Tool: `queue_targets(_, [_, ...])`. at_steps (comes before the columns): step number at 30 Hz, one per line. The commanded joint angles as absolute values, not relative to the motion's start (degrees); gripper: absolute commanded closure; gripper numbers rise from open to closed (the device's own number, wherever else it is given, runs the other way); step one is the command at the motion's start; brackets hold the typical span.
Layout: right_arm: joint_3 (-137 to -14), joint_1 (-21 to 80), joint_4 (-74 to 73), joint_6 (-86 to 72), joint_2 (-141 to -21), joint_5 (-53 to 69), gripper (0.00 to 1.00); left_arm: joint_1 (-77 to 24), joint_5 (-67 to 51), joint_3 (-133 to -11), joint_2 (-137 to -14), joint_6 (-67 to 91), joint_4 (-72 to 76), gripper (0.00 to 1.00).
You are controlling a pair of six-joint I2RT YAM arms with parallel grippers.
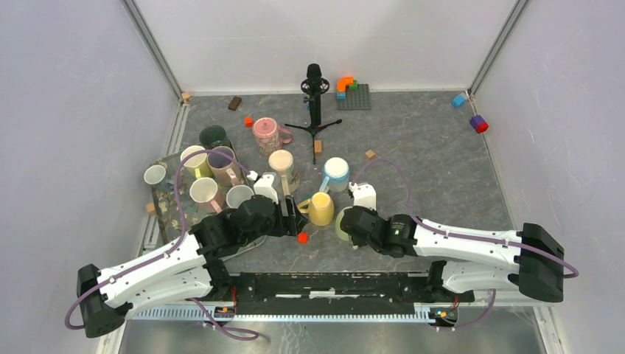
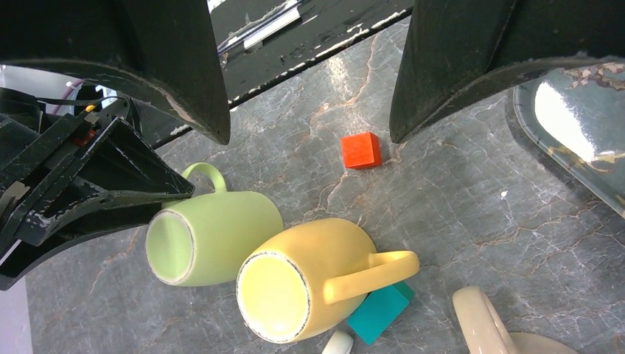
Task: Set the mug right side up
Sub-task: Turn over the cup at the center of the board.
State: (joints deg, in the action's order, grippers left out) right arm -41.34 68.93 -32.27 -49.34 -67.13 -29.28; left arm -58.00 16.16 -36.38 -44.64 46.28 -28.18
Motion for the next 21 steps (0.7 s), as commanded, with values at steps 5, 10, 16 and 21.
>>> queue_targets(5, [-40.52,68.07,-30.28,-46.57,-68.58,-26.92,0.57,-57.13,15.14,-36.98,-45.32,45.71,-25.48,0.14])
queue_targets(10, [-41.31,68.11,-30.8,-46.27,-69.19,-26.75,0.6,-56.82,14.52,-37.12,-45.16,45.62,-25.43,0.14])
queue_targets(16, [-41.14,68.04,-30.44,-45.99,-69.08,-26.39,0.72,-56.73,13.62,-36.65,-44.81,45.93,-24.88,0.14])
queue_targets(21, [-40.57,68.11,-29.67,-45.6,-67.77,-25.76,0.87,-56.69,11.57,-36.09,-44.21,47.05,-23.79,0.14])
